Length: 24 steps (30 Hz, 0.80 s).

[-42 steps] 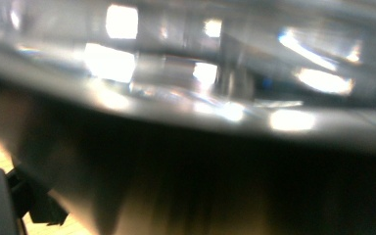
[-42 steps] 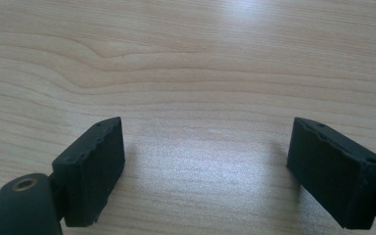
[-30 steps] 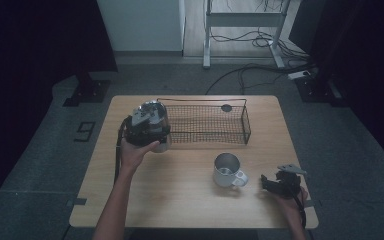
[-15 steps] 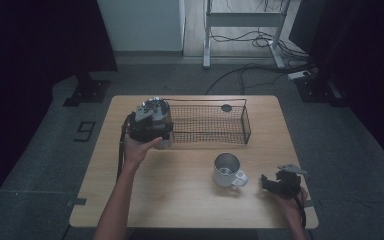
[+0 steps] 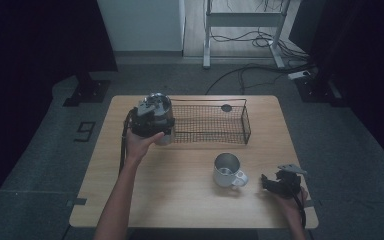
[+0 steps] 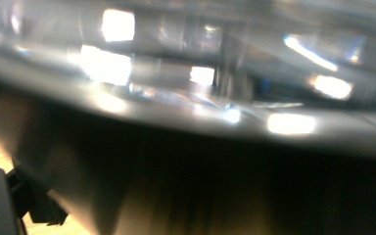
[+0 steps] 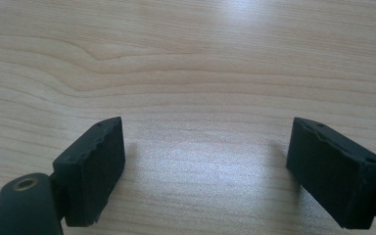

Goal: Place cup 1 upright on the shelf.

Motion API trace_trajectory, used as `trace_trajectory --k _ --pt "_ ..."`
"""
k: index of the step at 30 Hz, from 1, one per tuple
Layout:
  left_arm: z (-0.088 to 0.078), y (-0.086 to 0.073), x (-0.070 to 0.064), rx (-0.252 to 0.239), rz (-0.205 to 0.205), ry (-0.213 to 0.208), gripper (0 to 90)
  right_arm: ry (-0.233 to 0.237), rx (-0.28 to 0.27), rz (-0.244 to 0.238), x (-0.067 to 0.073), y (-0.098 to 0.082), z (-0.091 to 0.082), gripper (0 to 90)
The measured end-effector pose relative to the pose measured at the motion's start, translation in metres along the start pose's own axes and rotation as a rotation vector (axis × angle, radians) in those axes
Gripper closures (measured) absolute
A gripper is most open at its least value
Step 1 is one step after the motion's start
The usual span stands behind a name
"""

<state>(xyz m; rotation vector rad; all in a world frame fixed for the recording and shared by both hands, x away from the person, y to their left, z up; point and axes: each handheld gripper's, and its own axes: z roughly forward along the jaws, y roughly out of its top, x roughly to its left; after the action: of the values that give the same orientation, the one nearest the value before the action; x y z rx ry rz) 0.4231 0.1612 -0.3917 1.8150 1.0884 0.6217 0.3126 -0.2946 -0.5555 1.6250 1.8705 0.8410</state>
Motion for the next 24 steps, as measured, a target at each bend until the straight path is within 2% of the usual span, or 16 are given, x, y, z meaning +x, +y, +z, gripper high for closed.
trace_trajectory --k 6,18,24 --pt "0.003 0.001 0.001 -0.011 0.002 0.011 4.0 0.000 0.000 0.000 0.000 0.000 0.000 14.0" --pt "0.014 0.005 0.006 -0.010 -0.013 0.004 4.0 -0.004 0.002 0.004 0.000 0.001 0.000 14.0" --pt "0.020 0.010 0.005 -0.002 0.000 0.005 4.0 -0.003 0.000 0.004 0.000 0.001 0.001 14.1"
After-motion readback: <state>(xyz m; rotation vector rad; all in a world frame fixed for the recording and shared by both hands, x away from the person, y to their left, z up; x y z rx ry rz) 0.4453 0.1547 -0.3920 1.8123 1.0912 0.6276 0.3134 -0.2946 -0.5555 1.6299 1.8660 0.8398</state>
